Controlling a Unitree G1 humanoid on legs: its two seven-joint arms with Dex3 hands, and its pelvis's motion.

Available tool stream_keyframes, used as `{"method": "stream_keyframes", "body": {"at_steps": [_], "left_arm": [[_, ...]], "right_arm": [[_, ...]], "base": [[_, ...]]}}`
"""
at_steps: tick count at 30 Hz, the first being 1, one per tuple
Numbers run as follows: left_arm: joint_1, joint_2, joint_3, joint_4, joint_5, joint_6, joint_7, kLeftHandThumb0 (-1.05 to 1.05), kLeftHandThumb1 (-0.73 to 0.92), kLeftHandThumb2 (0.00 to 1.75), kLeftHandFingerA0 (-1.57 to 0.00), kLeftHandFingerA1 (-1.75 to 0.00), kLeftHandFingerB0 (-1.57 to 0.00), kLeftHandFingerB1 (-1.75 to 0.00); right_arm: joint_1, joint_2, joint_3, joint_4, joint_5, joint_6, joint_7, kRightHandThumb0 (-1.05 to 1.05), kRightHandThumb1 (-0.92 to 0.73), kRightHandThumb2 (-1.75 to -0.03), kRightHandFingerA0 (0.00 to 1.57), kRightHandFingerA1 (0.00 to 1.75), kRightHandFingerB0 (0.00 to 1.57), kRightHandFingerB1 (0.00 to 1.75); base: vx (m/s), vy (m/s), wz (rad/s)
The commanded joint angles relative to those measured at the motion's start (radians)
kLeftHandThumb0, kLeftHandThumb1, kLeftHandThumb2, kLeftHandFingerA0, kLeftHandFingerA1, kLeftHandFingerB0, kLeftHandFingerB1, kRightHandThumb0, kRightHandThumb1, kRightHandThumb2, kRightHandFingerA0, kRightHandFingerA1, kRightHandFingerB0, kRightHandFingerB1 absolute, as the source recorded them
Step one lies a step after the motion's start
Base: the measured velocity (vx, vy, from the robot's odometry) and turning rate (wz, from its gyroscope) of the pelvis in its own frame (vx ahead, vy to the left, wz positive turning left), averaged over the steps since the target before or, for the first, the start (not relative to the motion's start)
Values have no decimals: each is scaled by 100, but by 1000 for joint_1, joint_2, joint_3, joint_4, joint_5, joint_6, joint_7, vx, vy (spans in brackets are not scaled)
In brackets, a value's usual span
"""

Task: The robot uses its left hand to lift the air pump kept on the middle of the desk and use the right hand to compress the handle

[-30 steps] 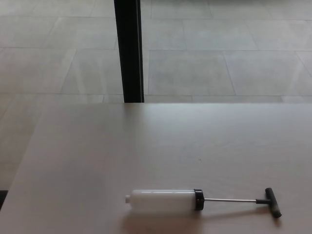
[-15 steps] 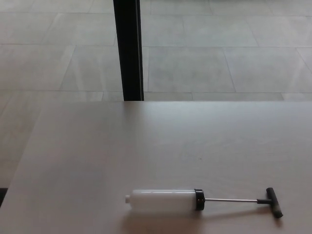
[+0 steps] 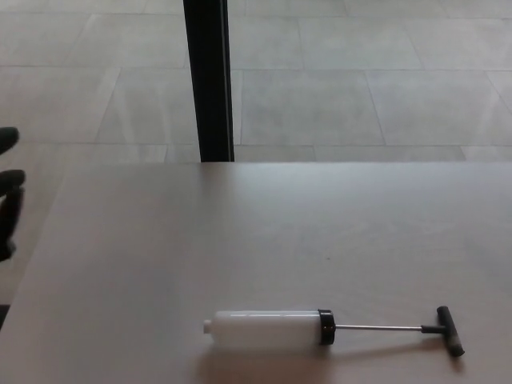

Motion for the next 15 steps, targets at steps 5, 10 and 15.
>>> {"method": "stream_keyframes", "body": {"at_steps": [5,10,15], "left_arm": [[16,-41,-345,-189,361,-19,46,-79,74,63,-33,-48,-35,-38],[-42,-26,-434,-169,427,33,20,-79,73,62,-27,-50,-32,-37],[-113,-35,-499,-77,443,55,7,-76,74,63,-26,-50,-31,-39]], "right_arm": [[64,29,178,-89,-119,28,-1,-86,-72,-110,2,42,9,43],[61,40,172,-70,-87,29,-5,-84,-69,-106,7,43,11,43],[46,44,182,-62,-76,40,-4,-37,-45,-107,3,53,0,48]], "base": [[0,0,0],[0,0,0],[0,0,0]]}}
